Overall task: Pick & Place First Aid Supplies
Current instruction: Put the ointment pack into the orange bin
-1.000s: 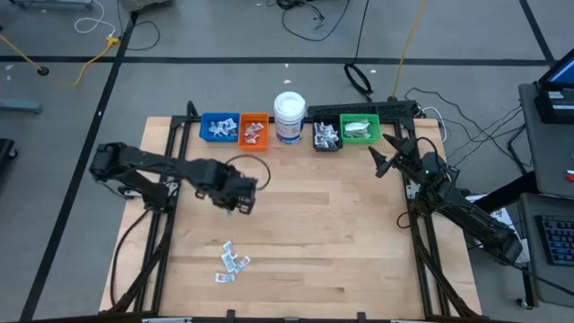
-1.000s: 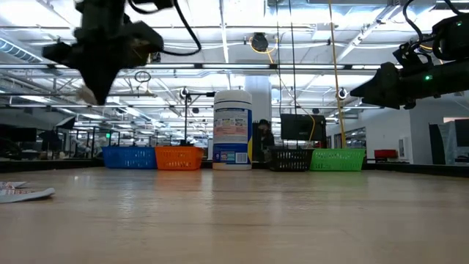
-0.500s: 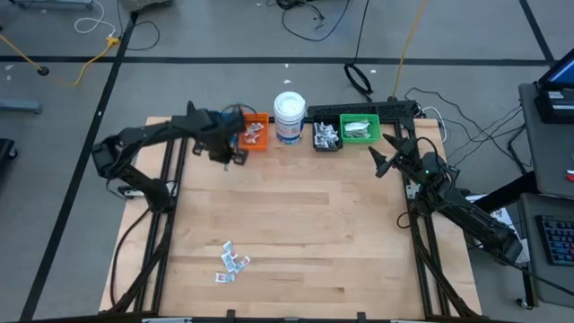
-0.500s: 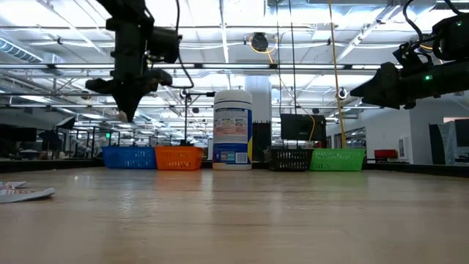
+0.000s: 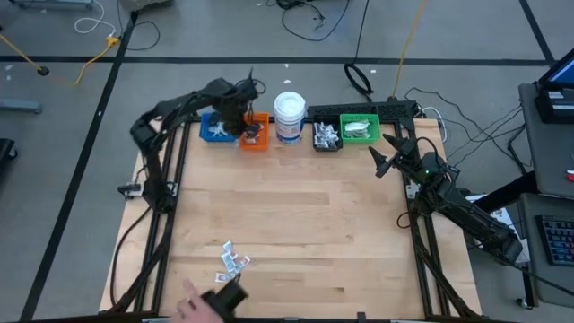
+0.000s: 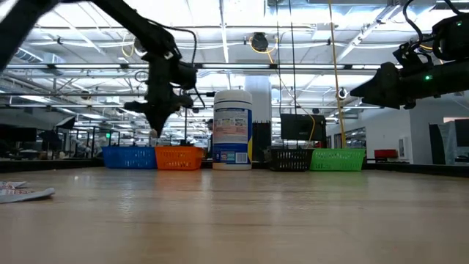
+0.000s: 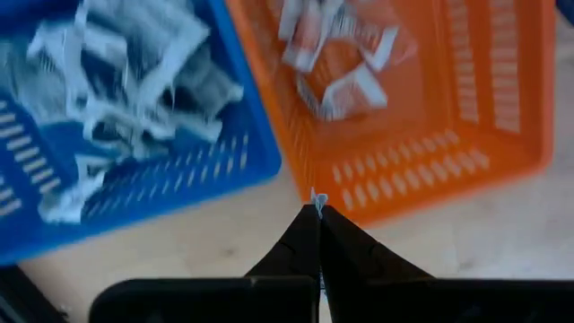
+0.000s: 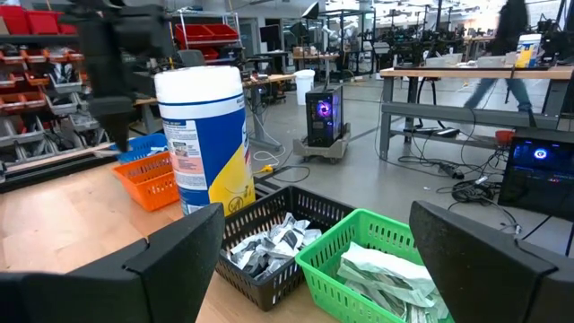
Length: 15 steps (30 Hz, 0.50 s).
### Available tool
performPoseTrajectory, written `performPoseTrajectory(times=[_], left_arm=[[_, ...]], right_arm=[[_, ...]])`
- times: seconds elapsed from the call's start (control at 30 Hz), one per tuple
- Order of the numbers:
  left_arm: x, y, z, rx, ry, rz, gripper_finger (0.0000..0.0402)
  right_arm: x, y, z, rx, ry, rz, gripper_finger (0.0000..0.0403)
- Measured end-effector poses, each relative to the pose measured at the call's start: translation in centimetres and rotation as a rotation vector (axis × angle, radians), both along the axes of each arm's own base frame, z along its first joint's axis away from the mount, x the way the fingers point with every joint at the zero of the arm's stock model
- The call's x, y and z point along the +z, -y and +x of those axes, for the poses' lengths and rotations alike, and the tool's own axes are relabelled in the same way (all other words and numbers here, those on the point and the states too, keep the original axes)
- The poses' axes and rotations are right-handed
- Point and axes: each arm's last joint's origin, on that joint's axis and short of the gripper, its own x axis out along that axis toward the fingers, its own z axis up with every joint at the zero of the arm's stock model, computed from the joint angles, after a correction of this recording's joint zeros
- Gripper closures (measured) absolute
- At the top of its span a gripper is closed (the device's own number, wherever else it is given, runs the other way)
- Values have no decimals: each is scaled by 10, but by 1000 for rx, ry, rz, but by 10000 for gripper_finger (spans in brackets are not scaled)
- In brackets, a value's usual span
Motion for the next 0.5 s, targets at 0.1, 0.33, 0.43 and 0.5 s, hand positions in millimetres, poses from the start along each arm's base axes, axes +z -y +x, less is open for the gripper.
performPoseTrajectory(times=[0.1,0.33,0.43,0.5], left_arm=[[-1,-23,9,-16,-1,-2,401],[-5,-57,25,-33,9,6,400],[-1,-60,26,-20,22,21,383],[-1,-60,27,-29,24,28,356]], right_arm=[[0,0,0,0,0,0,50],[0,0,0,0,0,0,50],[0,0,0,0,0,0,50],[0,0,0,0,0,0,50]])
